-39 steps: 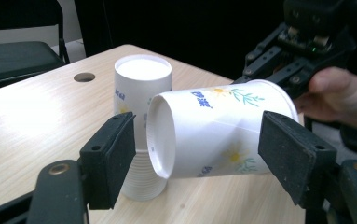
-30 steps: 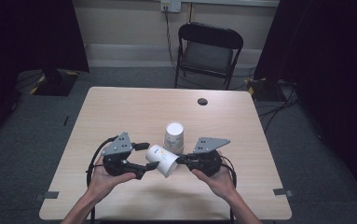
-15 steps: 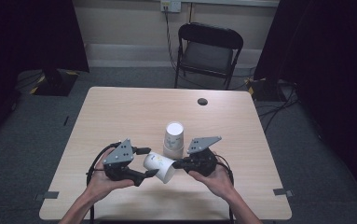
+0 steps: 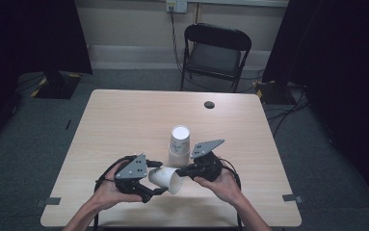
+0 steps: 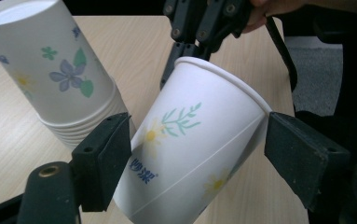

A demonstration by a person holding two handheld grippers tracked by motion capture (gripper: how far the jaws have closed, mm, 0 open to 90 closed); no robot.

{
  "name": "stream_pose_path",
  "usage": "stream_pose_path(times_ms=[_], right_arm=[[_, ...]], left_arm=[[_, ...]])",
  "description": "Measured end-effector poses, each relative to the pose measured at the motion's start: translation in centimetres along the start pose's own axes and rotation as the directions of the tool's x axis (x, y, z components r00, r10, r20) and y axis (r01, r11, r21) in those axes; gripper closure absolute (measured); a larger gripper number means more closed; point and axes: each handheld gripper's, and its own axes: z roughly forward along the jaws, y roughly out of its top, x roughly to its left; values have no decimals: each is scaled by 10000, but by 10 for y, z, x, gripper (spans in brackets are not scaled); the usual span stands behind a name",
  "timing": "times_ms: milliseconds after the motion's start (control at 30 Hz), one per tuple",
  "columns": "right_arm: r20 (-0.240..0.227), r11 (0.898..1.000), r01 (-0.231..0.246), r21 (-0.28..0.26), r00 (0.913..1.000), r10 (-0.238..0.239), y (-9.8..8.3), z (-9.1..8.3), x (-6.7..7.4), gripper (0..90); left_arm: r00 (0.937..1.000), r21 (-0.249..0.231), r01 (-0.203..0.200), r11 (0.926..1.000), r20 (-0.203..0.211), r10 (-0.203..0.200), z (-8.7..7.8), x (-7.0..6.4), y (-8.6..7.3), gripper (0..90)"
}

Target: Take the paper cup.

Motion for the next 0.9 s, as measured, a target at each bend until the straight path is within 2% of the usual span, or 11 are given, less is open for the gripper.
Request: stream_pose_path(times_ms=[167,300,400,433,667,900], right_arm=[[-36,9999,-130,1,9999,130,-1,0,-1,888],[-165,9996,-286,45,9995,287,-1,-1,-2,888],[-141,9991,-412,134,9990,414,-1,-1,-2,888],[-127,9988,-467,142,9988,468,-1,-1,-2,888],[-243,9978,-657,95,9975,659,2,-2,-1,888],[-189,9956,-934,73,9954,935,3,-2,-2,888]], left_arm=[[9999,56,-137,9999,-41,137,3,-1,-2,194],[9986,275,-473,9985,-222,479,8,-4,-4,185],[9981,353,-501,9981,-339,513,12,-8,-4,179],[9972,455,-638,9969,-369,656,13,-8,-4,174],[9952,912,-729,9932,-578,784,24,-12,-4,155],[9924,1085,-734,9914,-908,834,29,-13,-4,160]])
